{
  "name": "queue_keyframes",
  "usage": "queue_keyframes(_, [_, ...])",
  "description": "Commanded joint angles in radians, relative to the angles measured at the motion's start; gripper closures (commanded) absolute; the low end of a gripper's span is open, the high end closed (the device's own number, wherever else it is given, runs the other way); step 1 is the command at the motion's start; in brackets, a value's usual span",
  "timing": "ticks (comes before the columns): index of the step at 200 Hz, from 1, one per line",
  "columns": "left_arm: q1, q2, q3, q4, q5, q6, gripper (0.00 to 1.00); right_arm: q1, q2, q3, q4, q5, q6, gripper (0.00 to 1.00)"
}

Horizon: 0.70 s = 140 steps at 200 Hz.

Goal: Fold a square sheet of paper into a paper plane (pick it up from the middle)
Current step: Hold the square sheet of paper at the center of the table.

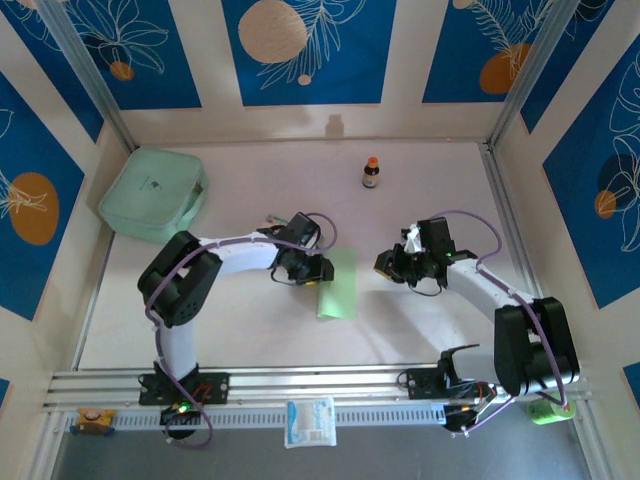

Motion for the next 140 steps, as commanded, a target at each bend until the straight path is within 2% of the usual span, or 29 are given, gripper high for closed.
queue_keyframes(1, [0.002,0.064,-0.004,-0.029,-0.107,0.03,0.56,0.0,0.008,-0.015,0.001,-0.037,0.01,0.82])
queue_keyframes(140, [-0.017,0.112,0.088,-0.15,-0.178,0.07,0.53,0.013,0.03,-0.012,0.004,-0.037,0.009,0.83])
